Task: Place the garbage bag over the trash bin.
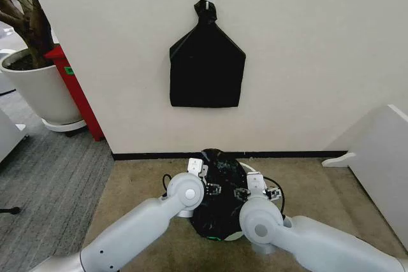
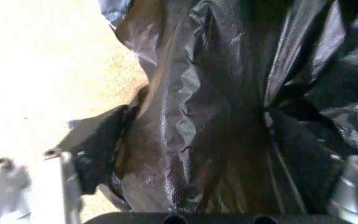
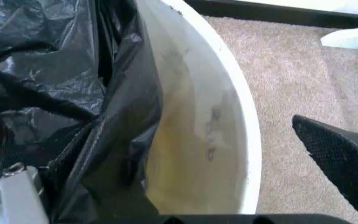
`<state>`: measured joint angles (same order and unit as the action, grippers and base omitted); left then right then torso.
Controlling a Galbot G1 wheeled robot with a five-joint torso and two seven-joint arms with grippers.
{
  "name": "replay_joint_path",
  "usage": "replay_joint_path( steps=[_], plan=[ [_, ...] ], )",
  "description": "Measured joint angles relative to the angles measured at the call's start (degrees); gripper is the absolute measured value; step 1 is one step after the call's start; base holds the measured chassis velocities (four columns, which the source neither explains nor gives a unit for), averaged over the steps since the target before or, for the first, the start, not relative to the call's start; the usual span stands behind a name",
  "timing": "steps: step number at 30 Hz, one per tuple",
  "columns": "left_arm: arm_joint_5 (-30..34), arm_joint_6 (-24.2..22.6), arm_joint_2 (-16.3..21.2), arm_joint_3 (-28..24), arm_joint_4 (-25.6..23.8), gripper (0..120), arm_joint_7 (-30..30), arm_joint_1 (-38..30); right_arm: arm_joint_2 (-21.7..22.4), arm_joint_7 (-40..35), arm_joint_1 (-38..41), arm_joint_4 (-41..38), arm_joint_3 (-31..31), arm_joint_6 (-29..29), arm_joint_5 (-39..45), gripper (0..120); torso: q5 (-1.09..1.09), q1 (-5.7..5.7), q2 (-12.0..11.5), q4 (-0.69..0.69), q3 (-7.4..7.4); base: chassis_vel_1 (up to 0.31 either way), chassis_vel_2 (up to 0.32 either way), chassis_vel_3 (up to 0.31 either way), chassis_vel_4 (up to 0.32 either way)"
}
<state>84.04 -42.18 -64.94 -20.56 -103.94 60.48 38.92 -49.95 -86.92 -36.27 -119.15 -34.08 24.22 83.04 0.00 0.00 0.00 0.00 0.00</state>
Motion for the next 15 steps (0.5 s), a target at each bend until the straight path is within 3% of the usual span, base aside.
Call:
replay_joint_path(
  steps=[6,15],
  plan=[
    [1.2,0.0,0.1,0.0,0.0,57,1.7,0.1,0.3,0.2,0.0,0.0,0.4,0.1,-0.2,100,0.00,0.00,0.0,0.00,0.00,0.000,0.000,0.000,0.000],
    [1.3,0.0,-0.2,0.2,0.0,27,2.6,0.6,0.5,0.2,-0.3,-0.8,1.1,0.1,-0.1,100,0.00,0.00,0.0,0.00,0.00,0.000,0.000,0.000,0.000]
  ],
)
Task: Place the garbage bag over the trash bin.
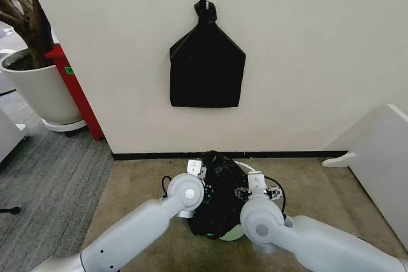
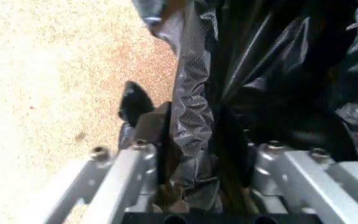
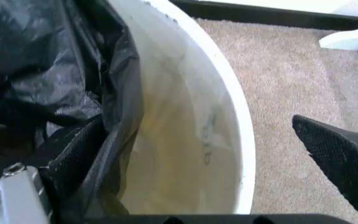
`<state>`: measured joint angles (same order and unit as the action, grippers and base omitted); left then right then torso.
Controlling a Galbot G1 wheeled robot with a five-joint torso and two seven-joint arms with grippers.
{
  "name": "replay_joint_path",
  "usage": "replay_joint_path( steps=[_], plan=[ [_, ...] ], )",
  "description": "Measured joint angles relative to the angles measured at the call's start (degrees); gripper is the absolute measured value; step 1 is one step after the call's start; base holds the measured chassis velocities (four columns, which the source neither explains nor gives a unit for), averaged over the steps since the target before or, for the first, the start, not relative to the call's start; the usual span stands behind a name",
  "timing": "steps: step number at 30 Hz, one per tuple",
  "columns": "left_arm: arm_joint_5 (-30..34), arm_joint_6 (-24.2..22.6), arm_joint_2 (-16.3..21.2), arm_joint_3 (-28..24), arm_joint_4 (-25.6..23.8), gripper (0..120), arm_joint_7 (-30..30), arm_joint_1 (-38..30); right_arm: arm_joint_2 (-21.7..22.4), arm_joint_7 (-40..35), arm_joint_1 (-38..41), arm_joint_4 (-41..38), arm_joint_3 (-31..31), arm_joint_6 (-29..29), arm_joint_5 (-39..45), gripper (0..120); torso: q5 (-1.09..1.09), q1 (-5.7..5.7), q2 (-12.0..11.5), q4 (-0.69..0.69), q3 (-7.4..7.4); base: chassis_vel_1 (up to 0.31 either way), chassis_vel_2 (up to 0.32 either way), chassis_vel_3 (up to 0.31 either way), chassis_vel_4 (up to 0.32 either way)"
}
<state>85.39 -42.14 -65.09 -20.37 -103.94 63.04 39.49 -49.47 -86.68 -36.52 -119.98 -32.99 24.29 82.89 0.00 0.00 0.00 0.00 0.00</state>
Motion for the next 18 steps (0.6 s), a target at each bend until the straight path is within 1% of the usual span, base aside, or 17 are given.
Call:
replay_joint_path(
  steps=[3,5,9,14,17,18],
  plan=[
    [0.0,0.0,0.0,0.1,0.0,17,0.3,0.2,0.6,0.2,0.0,-0.9,0.5,0.0,0.2,100,0.00,0.00,0.0,0.00,0.00,0.000,0.000,0.000,0.000],
    [0.2,0.1,-0.1,0.2,-0.2,6,0.6,0.3,1.3,0.4,0.1,-1.9,1.1,0.0,0.2,100,0.00,0.00,0.0,0.00,0.00,0.000,0.000,0.000,0.000],
    [0.3,0.8,-0.1,0.4,-0.6,2,0.7,0.3,2.5,1.0,0.2,-3.6,2.4,0.0,0.4,100,0.02,0.00,0.0,-0.01,0.00,0.000,0.000,0.000,0.000],
    [0.3,1.8,0.1,0.6,-1.1,2,0.7,0.3,4.0,1.6,0.8,-6.6,4.0,0.0,1.9,100,0.00,0.00,0.0,0.00,0.00,0.000,0.000,0.000,0.000],
    [0.3,3.4,0.1,1.1,-1.8,2,1.0,0.3,5.3,2.4,1.0,-9.5,6.0,0.0,2.8,100,-0.02,0.00,0.0,0.00,0.00,0.000,0.000,0.000,0.000],
    [0.5,4.3,0.3,1.8,-2.4,2,1.0,0.4,6.4,3.8,0.8,-11.3,7.6,0.2,2.7,100,-0.02,0.00,0.0,0.00,0.00,0.000,0.000,0.000,0.000]
  ],
)
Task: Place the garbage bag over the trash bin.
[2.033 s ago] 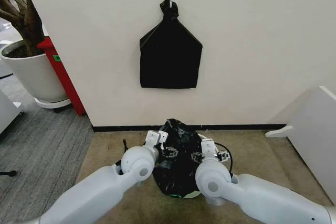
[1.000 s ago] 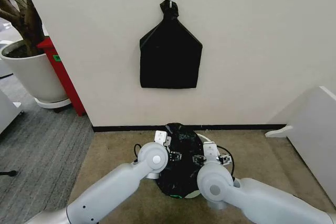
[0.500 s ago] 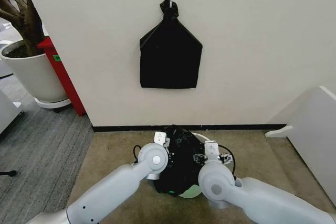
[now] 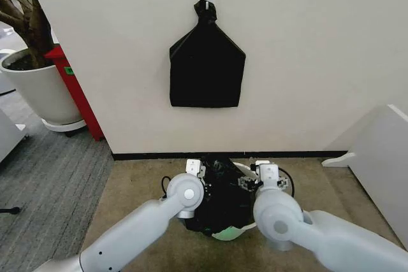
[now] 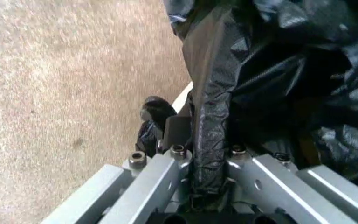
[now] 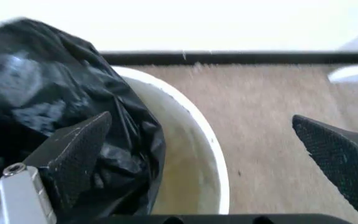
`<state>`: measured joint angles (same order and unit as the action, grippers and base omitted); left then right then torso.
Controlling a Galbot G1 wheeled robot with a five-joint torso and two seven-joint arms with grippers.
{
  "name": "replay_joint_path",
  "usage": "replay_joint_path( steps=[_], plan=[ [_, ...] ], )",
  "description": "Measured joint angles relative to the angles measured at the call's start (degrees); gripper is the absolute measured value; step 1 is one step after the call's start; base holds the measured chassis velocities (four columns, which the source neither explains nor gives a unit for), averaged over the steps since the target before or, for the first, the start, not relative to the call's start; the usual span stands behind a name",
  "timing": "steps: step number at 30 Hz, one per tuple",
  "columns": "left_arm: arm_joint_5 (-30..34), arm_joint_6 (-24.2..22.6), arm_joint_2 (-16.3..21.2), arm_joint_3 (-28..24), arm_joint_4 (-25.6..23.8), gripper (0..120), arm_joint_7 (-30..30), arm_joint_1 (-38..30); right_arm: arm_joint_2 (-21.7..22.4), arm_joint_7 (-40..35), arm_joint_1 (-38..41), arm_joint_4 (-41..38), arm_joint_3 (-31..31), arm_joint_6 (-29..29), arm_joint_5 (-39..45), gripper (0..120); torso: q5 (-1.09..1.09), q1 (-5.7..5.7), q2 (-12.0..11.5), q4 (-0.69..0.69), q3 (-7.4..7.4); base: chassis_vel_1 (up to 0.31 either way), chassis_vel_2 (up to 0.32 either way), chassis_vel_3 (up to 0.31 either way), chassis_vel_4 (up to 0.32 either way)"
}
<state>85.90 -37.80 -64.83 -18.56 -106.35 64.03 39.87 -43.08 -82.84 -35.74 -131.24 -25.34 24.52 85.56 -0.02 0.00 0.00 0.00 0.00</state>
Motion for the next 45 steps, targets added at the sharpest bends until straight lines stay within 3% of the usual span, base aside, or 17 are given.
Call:
replay_joint_path(
  steps=[4,10,13,18,26,30,32,38,42,45],
  plan=[
    [0.5,2.4,0.5,1.4,-1.6,2,-1.4,0.2,2.0,3.4,-1.5,-3.1,4.1,1.5,-1.0,100,0.02,0.00,0.0,0.00,0.00,0.000,0.000,0.000,0.000],
    [0.3,9.4,4.1,3.2,-5.7,1,-9.7,0.6,4.6,10.1,-6.7,-8.0,14.2,2.6,-2.0,100,0.02,0.00,0.0,-0.01,-0.01,0.000,0.000,0.000,0.000],
    [-1.7,15.0,7.3,4.8,-7.9,1,-14.5,1.2,5.5,19.1,-11.9,-11.3,23.7,3.0,-3.1,100,0.01,0.00,0.0,-0.01,-0.01,0.000,0.000,0.000,0.000],
    [-2.0,19.6,10.6,7.4,-10.2,1,-17.9,1.8,6.5,28.2,-13.4,-12.4,28.0,2.6,-6.0,100,0.03,0.00,0.0,-0.01,-0.01,0.000,0.000,0.000,0.000],
    [-3.2,22.8,14.8,9.1,-13.0,1,-22.0,2.0,3.1,41.3,-6.6,-12.4,24.5,3.1,-6.7,100,0.02,0.00,0.0,0.01,0.00,0.000,0.000,0.000,0.000],
    [-8.6,22.2,16.3,7.9,-13.9,1,-23.9,2.0,2.2,50.9,-4.0,-11.8,22.5,3.5,-13.3,100,0.03,0.00,0.0,0.00,-0.01,0.000,0.000,0.000,0.000],
    [-9.2,22.1,16.4,7.7,-13.9,1,-24.1,2.0,2.2,51.5,-3.8,-11.6,22.3,3.6,-14.2,100,0.03,0.00,0.0,0.00,-0.01,0.000,0.000,0.000,0.000],
    [-19.3,19.5,17.7,3.7,-13.8,1,-27.0,1.2,-0.2,62.4,-0.2,-3.8,16.4,4.5,-35.6,100,0.02,0.00,0.0,-0.01,0.00,0.000,0.000,0.000,0.000],
    [-21.0,19.0,17.9,3.1,-13.7,1,-27.3,0.6,-1.6,63.8,1.1,-1.2,14.3,4.7,-41.1,98,0.01,0.00,0.0,-0.01,0.00,0.000,0.000,0.000,0.000],
    [-23.1,18.4,18.4,2.7,-13.6,1,-27.7,0.1,-4.8,62.8,4.7,2.4,9.6,5.9,-45.3,86,0.02,0.00,0.0,0.00,0.00,0.000,0.000,0.000,0.000]
  ],
)
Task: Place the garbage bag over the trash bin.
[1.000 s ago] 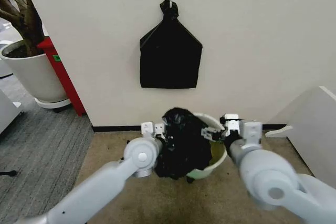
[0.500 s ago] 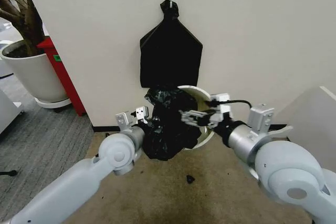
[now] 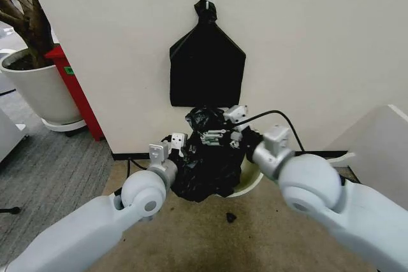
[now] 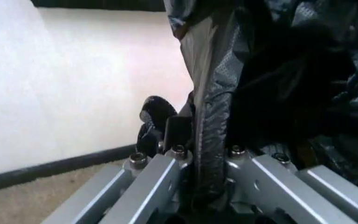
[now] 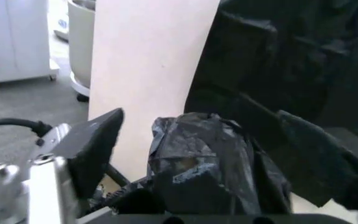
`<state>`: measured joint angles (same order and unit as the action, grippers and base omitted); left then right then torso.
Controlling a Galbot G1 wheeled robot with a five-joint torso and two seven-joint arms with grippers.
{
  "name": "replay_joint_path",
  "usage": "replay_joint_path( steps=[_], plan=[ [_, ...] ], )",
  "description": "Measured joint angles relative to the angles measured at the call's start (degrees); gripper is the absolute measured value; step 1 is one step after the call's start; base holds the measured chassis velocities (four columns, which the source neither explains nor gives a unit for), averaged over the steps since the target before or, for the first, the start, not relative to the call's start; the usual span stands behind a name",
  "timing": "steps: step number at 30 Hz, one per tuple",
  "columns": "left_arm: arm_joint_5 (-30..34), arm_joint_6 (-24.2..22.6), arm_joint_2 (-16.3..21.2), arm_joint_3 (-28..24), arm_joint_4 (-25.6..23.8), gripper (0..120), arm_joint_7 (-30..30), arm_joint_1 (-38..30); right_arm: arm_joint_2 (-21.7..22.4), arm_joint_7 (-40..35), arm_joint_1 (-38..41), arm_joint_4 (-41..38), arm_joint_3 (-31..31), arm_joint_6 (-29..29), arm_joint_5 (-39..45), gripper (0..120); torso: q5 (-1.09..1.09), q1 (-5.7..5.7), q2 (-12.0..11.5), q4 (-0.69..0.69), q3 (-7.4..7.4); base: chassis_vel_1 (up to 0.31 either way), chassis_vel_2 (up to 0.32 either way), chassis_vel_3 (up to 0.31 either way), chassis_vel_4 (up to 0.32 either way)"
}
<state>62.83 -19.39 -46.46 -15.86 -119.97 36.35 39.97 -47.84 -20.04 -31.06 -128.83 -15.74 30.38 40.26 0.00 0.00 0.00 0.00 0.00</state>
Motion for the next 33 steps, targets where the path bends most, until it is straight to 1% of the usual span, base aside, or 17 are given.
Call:
replay_joint_path(
  steps=[1,2,3,5,6,7,9,11,15,16,17,18,23,24,25,33],
  plan=[
    [-0.3,-0.1,0.1,0.0,0.0,1,0.0,0.0,-0.9,-1.3,1.1,0.6,-1.2,0.8,0.5,81,0.00,0.00,0.0,0.02,0.00,0.000,0.000,0.000,0.000],
    [-0.3,-0.1,0.1,0.0,0.0,1,0.0,0.0,-0.9,-1.3,1.1,0.6,-1.2,0.8,0.5,81,0.00,0.00,0.0,0.02,0.00,0.000,0.000,0.000,0.000],
    [-0.4,-0.1,0.1,0.0,0.0,1,0.0,0.0,-1.3,-1.9,1.5,0.9,-1.7,1.2,0.8,79,0.01,0.00,0.0,0.02,0.00,0.000,0.000,0.000,0.000],
    [-0.6,-0.3,0.2,0.3,0.0,1,0.0,0.0,-2.1,-3.8,2.4,1.9,-3.3,2.2,1.6,68,0.01,0.00,0.0,0.02,0.00,0.000,0.000,0.000,0.000],
    [-0.7,-0.3,0.2,0.5,-0.1,1,-0.1,0.0,-2.3,-4.8,2.5,2.0,-3.7,2.6,1.9,67,0.01,0.00,0.0,0.01,0.00,0.000,0.000,0.000,0.000],
    [-0.8,-0.3,0.2,0.8,-0.2,1,-0.2,0.1,-2.4,-6.1,2.5,2.1,-4.2,3.2,2.7,60,0.01,0.00,0.0,0.00,0.00,0.000,0.000,0.000,0.000],
    [-0.8,-0.3,0.2,0.9,-0.2,1,-0.2,0.2,-2.5,-6.8,2.5,2.1,-4.4,3.4,3.1,58,0.01,0.00,0.0,-0.01,0.00,0.000,0.000,0.000,0.000],
    [-0.9,-0.3,0.2,1.3,-0.3,1,-0.5,0.4,-2.6,-8.4,2.1,2.4,-4.9,3.7,3.9,46,0.00,0.00,0.0,0.00,0.00,0.000,0.000,0.000,0.000],
    [-1.4,-0.3,0.0,1.5,-0.4,1,-0.7,0.7,-2.8,-9.8,2.0,3.0,-5.4,3.7,3.9,32,0.00,0.00,0.0,0.00,0.00,0.000,0.000,0.000,0.000],
    [-1.4,-0.3,0.0,1.5,-0.4,1,-0.7,0.7,-2.8,-9.8,2.0,3.0,-5.4,3.7,3.9,32,0.00,0.00,0.0,0.00,0.00,0.000,0.000,0.000,0.000],
    [-1.5,-0.3,0.0,1.5,-0.4,1,-0.7,0.7,-2.8,-9.9,2.1,3.1,-5.4,3.7,3.9,28,0.00,0.00,0.0,0.00,0.00,0.000,0.000,0.000,0.000],
    [-1.6,-0.3,0.0,1.5,-0.3,1,-0.8,0.7,-2.7,-10.2,2.4,3.2,-5.5,3.7,3.9,22,0.01,0.00,0.0,0.00,0.00,0.000,0.000,0.000,0.000],
    [-2.0,-0.3,-0.2,1.6,0.1,1,-0.9,0.9,-2.6,-11.0,2.7,3.4,-5.4,3.7,4.1,3,0.00,0.00,0.0,0.00,0.00,0.000,0.000,0.000,0.000],
    [-2.0,-0.3,-0.2,1.6,0.1,1,-0.9,0.9,-2.6,-11.0,2.7,3.4,-5.4,3.7,4.1,3,0.00,0.00,0.0,0.00,0.00,0.000,0.000,0.000,0.000],
    [-2.1,-0.3,-0.2,1.6,0.2,1,-1.0,1.0,-2.5,-11.2,2.7,3.4,-5.3,3.7,4.2,0,0.00,0.00,0.0,0.00,0.00,0.000,0.000,0.000,0.000],
    [-2.9,-0.2,-0.8,2.2,0.8,1,-1.3,2.3,-1.5,-14.2,2.4,3.3,-2.7,3.7,6.3,0,-0.01,0.00,0.0,0.00,0.00,0.000,0.000,0.000,0.000]
  ],
)
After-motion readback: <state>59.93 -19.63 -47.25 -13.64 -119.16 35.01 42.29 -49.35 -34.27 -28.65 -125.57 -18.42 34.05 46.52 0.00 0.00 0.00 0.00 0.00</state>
